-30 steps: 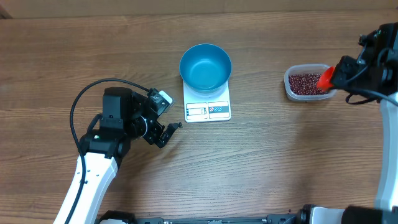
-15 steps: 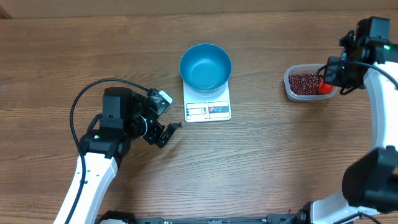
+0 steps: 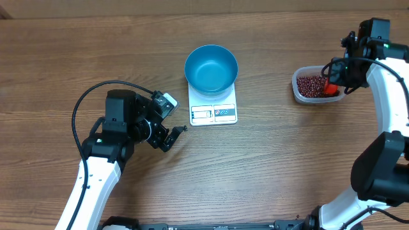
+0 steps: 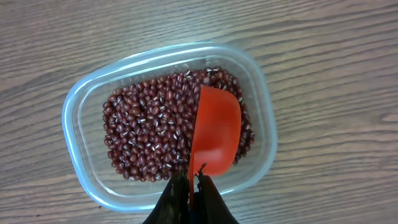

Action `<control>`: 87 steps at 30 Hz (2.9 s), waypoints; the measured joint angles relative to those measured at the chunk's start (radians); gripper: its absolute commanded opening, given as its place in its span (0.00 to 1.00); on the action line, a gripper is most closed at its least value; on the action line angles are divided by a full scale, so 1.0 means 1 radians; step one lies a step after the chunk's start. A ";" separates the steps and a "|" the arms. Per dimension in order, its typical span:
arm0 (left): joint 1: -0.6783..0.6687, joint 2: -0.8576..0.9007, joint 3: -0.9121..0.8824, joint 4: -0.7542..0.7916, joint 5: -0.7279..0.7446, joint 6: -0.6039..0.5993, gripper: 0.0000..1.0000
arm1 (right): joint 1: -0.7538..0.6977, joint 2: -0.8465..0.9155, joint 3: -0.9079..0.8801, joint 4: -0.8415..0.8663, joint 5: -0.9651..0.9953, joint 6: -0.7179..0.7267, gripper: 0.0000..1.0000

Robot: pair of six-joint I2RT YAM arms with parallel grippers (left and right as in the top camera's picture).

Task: Scoop item into bowl and weigh 150g on scale
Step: 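Move the held red scoop with the right gripper into the bean tub, then scoop red beans from the tub with the right gripper's scoop, then carry the filled scoop to the teal bowl and tip beans in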

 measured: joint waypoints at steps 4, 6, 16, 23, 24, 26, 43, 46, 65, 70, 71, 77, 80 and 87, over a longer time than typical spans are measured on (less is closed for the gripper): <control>0.000 0.000 0.000 0.000 0.000 0.000 1.00 | 0.000 0.000 -0.042 0.038 -0.020 -0.006 0.04; 0.000 0.000 0.000 0.000 0.000 0.000 1.00 | 0.000 0.000 -0.063 0.059 -0.029 -0.010 0.04; 0.000 0.000 0.000 0.000 0.000 0.000 1.00 | 0.000 0.000 -0.119 0.085 -0.159 -0.014 0.04; 0.000 0.000 0.000 0.000 0.000 0.000 1.00 | -0.001 0.000 -0.167 0.102 -0.237 -0.008 0.04; 0.000 0.000 0.000 0.000 0.000 0.000 1.00 | -0.005 0.000 -0.176 0.103 -0.253 -0.005 0.04; 0.000 0.000 0.000 0.000 0.000 0.000 1.00 | -0.011 0.000 -0.189 0.102 -0.282 0.004 0.04; 0.000 0.000 0.000 0.000 0.000 0.000 1.00 | -0.173 0.000 -0.195 0.090 -0.605 0.066 0.04; 0.000 0.000 0.000 0.000 0.000 0.000 1.00 | -0.199 0.000 -0.195 0.084 -0.636 0.066 0.04; 0.000 0.000 0.000 0.000 0.000 0.000 1.00 | -0.360 0.000 -0.195 -0.038 -0.896 -0.068 0.04; 0.000 0.000 0.000 0.000 0.000 0.000 1.00 | -0.366 0.000 -0.195 -0.060 -0.957 -0.110 0.04; 0.000 0.000 0.000 0.000 0.000 0.000 1.00 | -0.366 0.000 -0.195 -0.062 -0.977 -0.117 0.04; 0.000 0.000 0.000 0.000 0.000 0.000 1.00 | -0.360 0.000 -0.195 -0.066 -1.065 -0.127 0.04; 0.000 0.000 0.000 0.000 0.000 0.000 0.99 | -0.335 0.000 -0.195 -0.067 -1.099 -0.128 0.04; 0.000 0.000 0.000 0.000 0.000 0.000 1.00 | -0.181 0.000 -0.196 -0.015 -1.124 -0.085 0.04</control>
